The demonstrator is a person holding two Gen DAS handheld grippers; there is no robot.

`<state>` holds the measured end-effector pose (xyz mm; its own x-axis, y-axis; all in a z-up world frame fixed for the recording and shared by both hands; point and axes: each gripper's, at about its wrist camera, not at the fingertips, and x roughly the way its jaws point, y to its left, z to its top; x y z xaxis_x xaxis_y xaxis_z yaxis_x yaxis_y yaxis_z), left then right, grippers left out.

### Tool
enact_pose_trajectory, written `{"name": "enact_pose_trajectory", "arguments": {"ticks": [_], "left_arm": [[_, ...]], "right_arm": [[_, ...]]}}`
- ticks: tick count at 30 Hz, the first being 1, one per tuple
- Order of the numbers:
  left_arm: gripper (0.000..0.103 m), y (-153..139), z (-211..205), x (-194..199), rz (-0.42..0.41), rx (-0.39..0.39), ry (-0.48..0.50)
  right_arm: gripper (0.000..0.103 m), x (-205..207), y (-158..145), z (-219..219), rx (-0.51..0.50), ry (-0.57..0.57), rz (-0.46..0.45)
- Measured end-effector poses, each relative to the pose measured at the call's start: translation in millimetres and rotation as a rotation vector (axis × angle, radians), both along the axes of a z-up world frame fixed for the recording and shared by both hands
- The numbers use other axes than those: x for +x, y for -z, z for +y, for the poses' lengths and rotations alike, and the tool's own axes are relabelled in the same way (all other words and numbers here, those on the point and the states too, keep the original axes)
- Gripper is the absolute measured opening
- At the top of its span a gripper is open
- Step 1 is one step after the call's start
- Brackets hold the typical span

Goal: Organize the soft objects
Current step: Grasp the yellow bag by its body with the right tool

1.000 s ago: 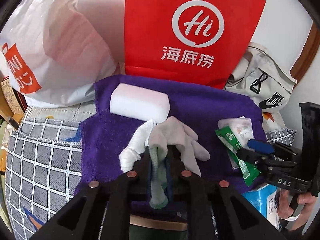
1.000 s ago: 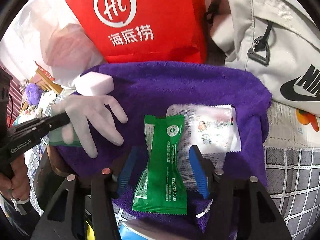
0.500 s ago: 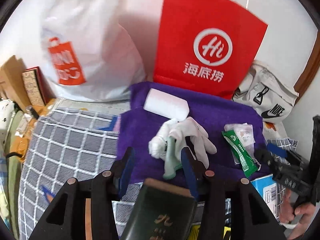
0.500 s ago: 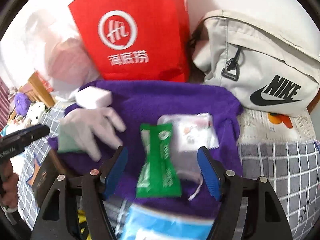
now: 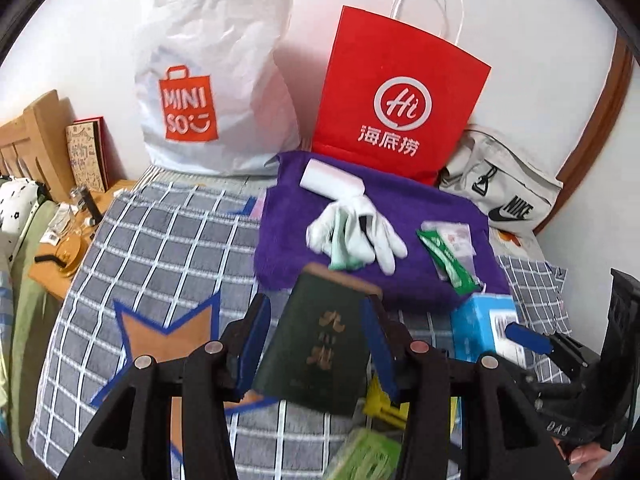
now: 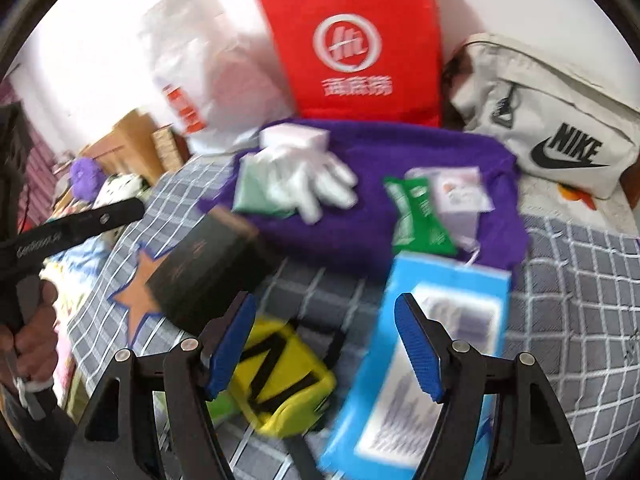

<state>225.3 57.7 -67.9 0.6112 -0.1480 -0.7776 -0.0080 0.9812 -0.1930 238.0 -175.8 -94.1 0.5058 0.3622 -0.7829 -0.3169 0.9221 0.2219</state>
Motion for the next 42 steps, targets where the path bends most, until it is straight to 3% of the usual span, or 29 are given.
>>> {"name": "enact_pose_trajectory", "arguments": {"ticks": [14, 27, 28, 29, 30, 33, 42], "left_arm": [[0.048, 49.7, 27.2, -46.2, 0.075, -0.013, -0.03], [0.048, 65.0, 34.2, -60.5, 0.099, -0.032, -0.01], [0.048, 64.6, 34.0, -61.4, 0.097, -0.028, -0.008], [0.048, 64.3, 34.0, -61.9, 0.096, -0.027, -0.006], [0.048, 63.8, 34.1, -62.4, 0.095, -0.027, -0.004], [0.048, 62.2, 36.2, -65.9, 0.093, -0.027, -0.006], [0.048, 55.6, 32.8, -77.0, 0.086, -0.028, 0.003]], "right_arm": [[0.07, -46.8, 37.5, 55.6, -0.212, -0.144, -0.021], [0.058, -43.7, 65.1, 95.3, -0.499, -0.232, -0.056], [0.054, -42.3, 68.5, 96.6, -0.516, -0.229, -0.058], [0.048, -40.2, 70.0, 95.9, -0.504, -0.227, -0.051], [0.027, -38.3, 70.3, 93.7, -0.473, -0.223, -0.032], [0.015, -35.0, 58.5, 81.4, -0.385, -0.176, -0.023], [0.012, -53.6, 5.4, 36.4, 0.005, -0.133, 0.011]]}}
